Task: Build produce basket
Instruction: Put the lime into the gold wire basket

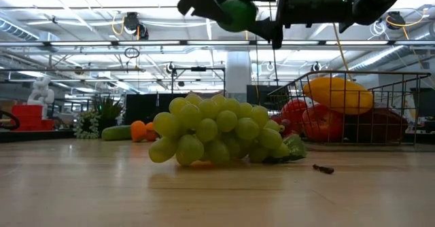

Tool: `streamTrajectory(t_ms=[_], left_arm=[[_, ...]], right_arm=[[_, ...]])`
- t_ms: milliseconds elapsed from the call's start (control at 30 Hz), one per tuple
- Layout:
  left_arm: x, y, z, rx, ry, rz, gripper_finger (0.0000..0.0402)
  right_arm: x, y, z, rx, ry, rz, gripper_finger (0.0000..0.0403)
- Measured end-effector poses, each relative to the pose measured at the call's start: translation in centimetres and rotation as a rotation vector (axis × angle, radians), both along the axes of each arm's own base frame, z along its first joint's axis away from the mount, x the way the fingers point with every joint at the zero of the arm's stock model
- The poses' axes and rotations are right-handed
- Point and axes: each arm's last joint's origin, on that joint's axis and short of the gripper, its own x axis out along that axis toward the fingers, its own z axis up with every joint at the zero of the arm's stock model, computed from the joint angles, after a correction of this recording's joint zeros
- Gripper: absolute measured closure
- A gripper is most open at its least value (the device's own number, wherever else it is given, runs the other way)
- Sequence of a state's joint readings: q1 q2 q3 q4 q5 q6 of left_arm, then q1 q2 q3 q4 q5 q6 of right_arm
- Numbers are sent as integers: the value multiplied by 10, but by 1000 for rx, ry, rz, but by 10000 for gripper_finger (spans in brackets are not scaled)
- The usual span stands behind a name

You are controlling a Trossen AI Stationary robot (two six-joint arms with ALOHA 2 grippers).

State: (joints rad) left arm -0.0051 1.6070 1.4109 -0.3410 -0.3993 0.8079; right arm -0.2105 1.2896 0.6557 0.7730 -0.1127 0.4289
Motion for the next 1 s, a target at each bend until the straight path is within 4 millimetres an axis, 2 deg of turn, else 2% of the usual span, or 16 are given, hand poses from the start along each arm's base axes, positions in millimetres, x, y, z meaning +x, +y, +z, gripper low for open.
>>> streamTrajectory(t_ms=[167,367,633,833,1000], left_arm=[[3,1,-5,18,15,12,80],[3,1,-5,-12,5,34,76],[1,3,-7,-41,7,91,6],[-4,9,-11,-8,53,202,19],[-9,18,-17,-63,84,278,12]], right_arm=[[0,0,-2,-15,21,-4,110],[-1,-1,-1,-18,22,-9,111],[-10,-5,3,-23,66,-26,111],[-21,-2,10,-83,111,-36,110],[-36,-7,16,-142,161,-114,110]])
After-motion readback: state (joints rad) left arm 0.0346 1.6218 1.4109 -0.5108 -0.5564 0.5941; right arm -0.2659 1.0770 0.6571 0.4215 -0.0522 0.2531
